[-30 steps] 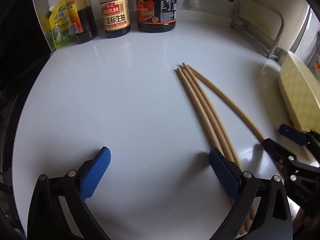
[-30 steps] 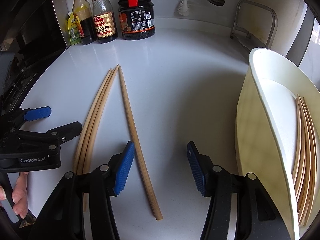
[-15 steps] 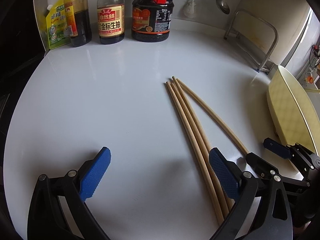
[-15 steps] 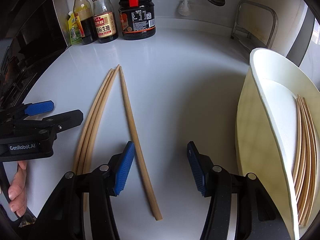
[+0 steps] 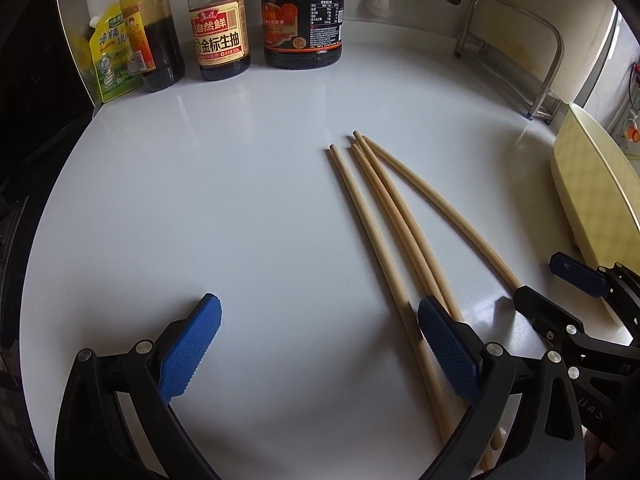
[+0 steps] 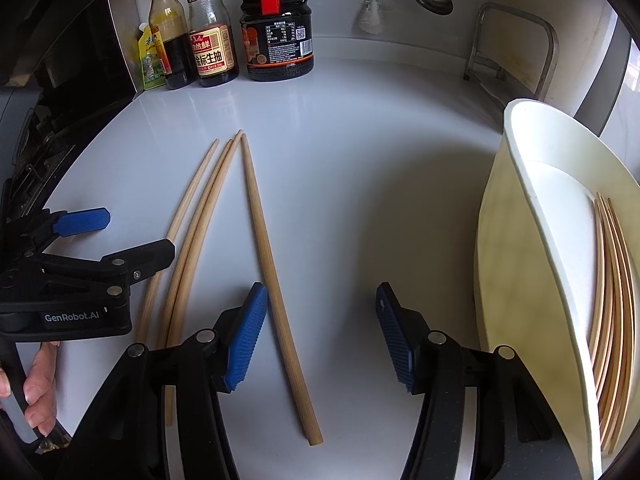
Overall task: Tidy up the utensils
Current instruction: 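Lower both open grippers over single chopsticks at the pile's edge, then close the left gripper on one chopstick while the right gripper closes on another, then lift and carry both held chopsticks over the white water basin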
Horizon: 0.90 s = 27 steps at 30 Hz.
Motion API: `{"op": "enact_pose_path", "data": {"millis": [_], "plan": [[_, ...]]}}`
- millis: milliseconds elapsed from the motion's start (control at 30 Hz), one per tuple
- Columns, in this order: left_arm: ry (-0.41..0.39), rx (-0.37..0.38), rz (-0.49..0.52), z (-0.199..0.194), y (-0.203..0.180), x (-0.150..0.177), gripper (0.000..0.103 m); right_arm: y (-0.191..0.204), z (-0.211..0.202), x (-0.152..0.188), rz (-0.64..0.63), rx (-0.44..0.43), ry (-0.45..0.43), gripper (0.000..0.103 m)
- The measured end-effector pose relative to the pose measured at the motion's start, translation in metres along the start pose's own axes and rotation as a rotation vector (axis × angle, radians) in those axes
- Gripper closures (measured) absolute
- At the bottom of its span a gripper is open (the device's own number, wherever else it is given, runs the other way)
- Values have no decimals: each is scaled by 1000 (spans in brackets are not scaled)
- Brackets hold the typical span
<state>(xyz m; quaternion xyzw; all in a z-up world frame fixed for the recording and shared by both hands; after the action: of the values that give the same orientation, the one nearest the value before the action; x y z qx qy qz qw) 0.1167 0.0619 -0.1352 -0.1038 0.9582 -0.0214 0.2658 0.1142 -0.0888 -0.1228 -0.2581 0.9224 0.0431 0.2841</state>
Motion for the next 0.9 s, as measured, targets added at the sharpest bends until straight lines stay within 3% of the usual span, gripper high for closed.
{"op": "enact_pose_path", "data": {"millis": [400,467,567,633,667,733,767,833,900], "plan": [[-29,1,-5,-5,15,4,8,13,4,-7,-46,7,-24,49],[-45,8,12,-8,11,8,12,16,4,-7,-54,1,-29,59],[-60,28,40,-14,3,13,24,22,4,-9,-71,-4,-33,71],[-62,44,61,-18,-2,16,38,25,4,-10,-74,-8,-29,75],[-59,53,72,-19,-5,16,42,25,4,-10,-76,-12,-28,81],[-55,64,84,-21,-9,17,59,27,4,-11,-81,-4,-27,95],[-55,68,86,-21,-10,17,64,28,4,-11,-87,-1,-26,96],[-55,73,84,-22,-10,17,85,30,4,-11,-99,4,-27,97],[-51,80,78,-21,-10,16,93,32,4,-10,-101,0,-29,97]]}}
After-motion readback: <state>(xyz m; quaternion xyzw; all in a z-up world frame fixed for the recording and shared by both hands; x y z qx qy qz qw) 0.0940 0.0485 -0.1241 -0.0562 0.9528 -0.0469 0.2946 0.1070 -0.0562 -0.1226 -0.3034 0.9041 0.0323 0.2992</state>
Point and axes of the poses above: each gripper's, at about its wrist camera, not at the fingertips, and z roughly the way its jaws point, y to its left, x to its underside, the point moved 7 cm from there along z, roughly the way its jaws point, and after that the axes turned 11 degrees about -z, right-handed, at the moved point
